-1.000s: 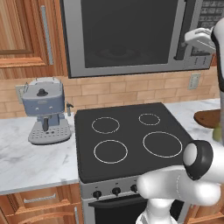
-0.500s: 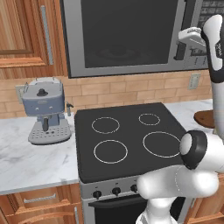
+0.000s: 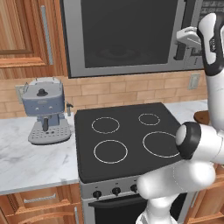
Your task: Retrieve the reheated potato from the microwave, then place the potato, cheese, and condiment on the cutting board.
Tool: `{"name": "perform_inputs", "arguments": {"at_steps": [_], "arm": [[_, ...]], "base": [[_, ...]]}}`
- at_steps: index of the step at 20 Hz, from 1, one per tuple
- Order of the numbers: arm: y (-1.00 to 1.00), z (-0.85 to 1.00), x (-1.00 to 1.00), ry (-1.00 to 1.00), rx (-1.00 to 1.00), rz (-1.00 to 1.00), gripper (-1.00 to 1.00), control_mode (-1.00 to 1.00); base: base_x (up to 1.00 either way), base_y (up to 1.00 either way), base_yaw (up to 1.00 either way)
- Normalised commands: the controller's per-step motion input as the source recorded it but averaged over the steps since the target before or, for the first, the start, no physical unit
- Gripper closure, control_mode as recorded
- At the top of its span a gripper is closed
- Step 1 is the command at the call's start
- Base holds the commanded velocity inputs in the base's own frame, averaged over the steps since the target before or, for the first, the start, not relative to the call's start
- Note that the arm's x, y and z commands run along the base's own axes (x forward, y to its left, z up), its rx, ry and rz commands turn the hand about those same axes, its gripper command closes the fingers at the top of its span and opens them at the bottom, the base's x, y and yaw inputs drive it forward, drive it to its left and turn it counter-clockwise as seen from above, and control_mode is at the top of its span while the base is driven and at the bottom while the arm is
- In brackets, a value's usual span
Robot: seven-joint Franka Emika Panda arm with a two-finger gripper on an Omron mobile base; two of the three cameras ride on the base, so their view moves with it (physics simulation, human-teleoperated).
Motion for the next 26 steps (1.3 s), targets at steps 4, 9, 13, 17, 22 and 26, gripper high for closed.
{"name": "perform_inputs", "arguments": {"at_steps": [4, 9, 13, 17, 22, 26], "arm": [[-0.03, 0.00, 0.39, 0.00, -0.04, 0.00, -1.00, -1.00], [0.21, -0.04, 0.28, -0.12, -0.08, 0.00, -1.00, -1.00], [0.41, -0.07, 0.20, -0.24, -0.07, -0.04, 1.00, -1.00], [0.33, -0.07, 0.32, -0.26, -0.05, -0.06, 1.00, -1.00], [0.31, -0.01, 0.49, -0.25, -0.03, -0.08, 1.00, -1.00], [0.53, 0.13, 0.37, -0.10, -0.09, -0.13, 1.00, -1.00]], "base": [[0.00, 0.00, 0.00], [0.00, 0.00, 0.00], [0.00, 0.00, 0.00], [0.00, 0.00, 0.00], [0.00, 0.00, 0.00], [0.00, 0.00, 0.00]]}}
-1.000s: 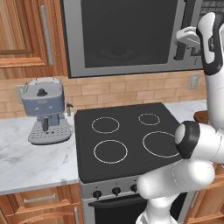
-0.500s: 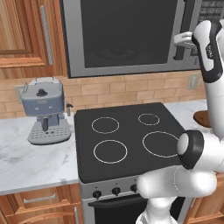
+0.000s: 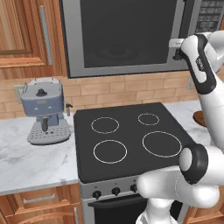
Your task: Retrieve the reheated potato from the microwave, then place the potato, cheese, and condiment on the cutting board.
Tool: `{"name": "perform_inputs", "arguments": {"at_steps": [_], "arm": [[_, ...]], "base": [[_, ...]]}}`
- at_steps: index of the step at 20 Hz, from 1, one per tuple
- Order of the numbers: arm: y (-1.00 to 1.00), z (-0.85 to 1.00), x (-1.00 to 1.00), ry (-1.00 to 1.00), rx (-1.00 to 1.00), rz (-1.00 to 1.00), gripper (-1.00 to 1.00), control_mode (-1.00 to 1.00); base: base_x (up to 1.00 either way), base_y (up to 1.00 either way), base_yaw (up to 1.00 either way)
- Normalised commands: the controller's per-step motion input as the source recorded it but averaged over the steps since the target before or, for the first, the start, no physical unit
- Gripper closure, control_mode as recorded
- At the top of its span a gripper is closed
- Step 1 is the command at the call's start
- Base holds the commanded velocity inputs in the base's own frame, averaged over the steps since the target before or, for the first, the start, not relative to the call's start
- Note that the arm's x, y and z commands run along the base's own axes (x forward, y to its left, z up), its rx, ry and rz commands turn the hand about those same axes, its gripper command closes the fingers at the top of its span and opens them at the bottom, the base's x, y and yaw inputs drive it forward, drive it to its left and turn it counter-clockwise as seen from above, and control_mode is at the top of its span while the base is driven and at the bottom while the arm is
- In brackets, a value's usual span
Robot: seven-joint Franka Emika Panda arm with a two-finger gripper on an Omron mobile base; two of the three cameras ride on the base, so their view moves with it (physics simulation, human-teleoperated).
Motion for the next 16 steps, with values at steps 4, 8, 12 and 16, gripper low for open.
{"name": "perform_inputs", "arguments": {"at_steps": [4, 8, 12, 16], "arm": [[0.51, 0.19, 0.06, 0.00, -0.08, -0.14, 1.00, -1.00], [0.37, 0.18, -0.17, 0.10, 0.00, -0.07, 1.00, -1.00], [0.29, 0.13, -0.41, 0.12, 0.00, -0.02, 1.00, -1.00], [0.30, 0.03, -0.55, 0.02, 0.00, 0.00, 1.00, -1.00]], "base": [[0.00, 0.00, 0.00], [0.00, 0.00, 0.00], [0.00, 0.00, 0.00], [0.00, 0.00, 0.00]]}}
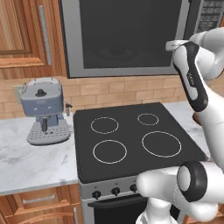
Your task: Retrieve the reheated potato from the microwave, then place the potato, cheese, and condiment on the cutting board.
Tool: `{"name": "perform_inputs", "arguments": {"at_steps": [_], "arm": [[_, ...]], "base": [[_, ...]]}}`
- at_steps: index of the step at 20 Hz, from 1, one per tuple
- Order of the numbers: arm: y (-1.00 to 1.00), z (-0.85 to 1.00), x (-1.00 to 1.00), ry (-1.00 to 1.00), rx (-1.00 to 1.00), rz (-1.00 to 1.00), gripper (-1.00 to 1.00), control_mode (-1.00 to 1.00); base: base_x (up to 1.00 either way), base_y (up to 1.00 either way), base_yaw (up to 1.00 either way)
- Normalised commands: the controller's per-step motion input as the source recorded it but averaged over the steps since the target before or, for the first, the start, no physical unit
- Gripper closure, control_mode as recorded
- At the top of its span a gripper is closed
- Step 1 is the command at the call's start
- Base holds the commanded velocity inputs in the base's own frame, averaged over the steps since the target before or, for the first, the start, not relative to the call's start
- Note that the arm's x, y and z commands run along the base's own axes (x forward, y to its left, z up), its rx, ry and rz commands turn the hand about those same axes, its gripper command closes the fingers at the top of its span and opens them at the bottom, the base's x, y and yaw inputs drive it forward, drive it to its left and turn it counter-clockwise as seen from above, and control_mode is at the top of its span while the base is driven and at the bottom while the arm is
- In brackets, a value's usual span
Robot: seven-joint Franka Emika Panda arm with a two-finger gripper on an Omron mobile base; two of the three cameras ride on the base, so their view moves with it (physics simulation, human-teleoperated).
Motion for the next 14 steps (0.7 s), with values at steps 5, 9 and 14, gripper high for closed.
{"name": "perform_inputs", "arguments": {"at_steps": [5, 9, 14], "arm": [[0.32, 0.03, -0.68, 0.00, 0.00, -0.01, 1.00, -1.00], [0.26, 0.10, -0.72, 0.00, 0.00, -0.04, 1.00, -1.00], [0.30, 0.12, -0.67, 0.00, 0.00, -0.06, 1.00, -1.00]], "base": [[0.00, 0.00, 0.00], [0.00, 0.00, 0.00], [0.00, 0.00, 0.00]]}}
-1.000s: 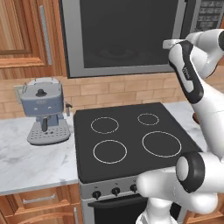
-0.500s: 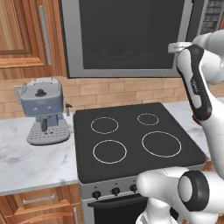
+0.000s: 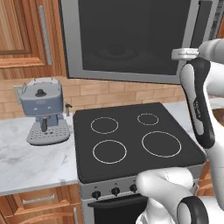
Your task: Retrieve the reheated potato from the microwave, then place the potato, cheese, and condiment on the cutting board.
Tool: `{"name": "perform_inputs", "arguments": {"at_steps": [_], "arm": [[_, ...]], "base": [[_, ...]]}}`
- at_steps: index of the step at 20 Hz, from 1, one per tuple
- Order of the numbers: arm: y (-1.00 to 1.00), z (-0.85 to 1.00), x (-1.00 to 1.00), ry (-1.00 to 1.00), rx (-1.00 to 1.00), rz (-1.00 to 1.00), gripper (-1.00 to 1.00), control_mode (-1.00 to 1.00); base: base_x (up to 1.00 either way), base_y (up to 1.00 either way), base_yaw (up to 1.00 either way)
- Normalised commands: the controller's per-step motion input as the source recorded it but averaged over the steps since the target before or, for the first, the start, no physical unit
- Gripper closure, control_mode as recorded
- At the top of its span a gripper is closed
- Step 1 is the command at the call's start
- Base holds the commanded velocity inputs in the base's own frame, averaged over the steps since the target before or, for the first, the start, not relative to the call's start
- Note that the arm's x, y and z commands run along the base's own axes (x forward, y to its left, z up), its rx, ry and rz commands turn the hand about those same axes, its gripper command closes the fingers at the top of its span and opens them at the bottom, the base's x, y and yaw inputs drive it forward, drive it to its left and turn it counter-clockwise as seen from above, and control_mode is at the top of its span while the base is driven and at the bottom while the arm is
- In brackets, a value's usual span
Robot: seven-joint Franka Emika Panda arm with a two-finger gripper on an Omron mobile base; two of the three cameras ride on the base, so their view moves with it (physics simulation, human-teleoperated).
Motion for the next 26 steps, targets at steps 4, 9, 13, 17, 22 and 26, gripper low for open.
{"name": "perform_inputs", "arguments": {"at_steps": [4, 9, 13, 17, 22, 26], "arm": [[0.36, 0.10, -0.60, 0.00, 0.00, -0.08, 1.00, -1.00], [0.38, 0.08, -0.60, 0.00, 0.00, -0.08, 1.00, -1.00], [0.43, 0.02, -0.59, 0.00, 0.01, -0.18, 1.00, -1.00], [0.44, 0.00, -0.55, -0.01, 0.00, -0.13, 1.00, -1.00], [0.46, 0.00, -0.47, -0.02, 0.07, -0.22, 1.00, -1.00], [0.47, 0.00, -0.36, -0.01, 0.05, -0.18, -1.00, -1.00]], "base": [[0.00, 0.00, 0.00], [0.00, 0.00, 0.00], [0.00, 0.00, 0.00], [0.00, 0.00, 0.00], [0.00, 0.00, 0.00], [0.00, 0.00, 0.00]]}}
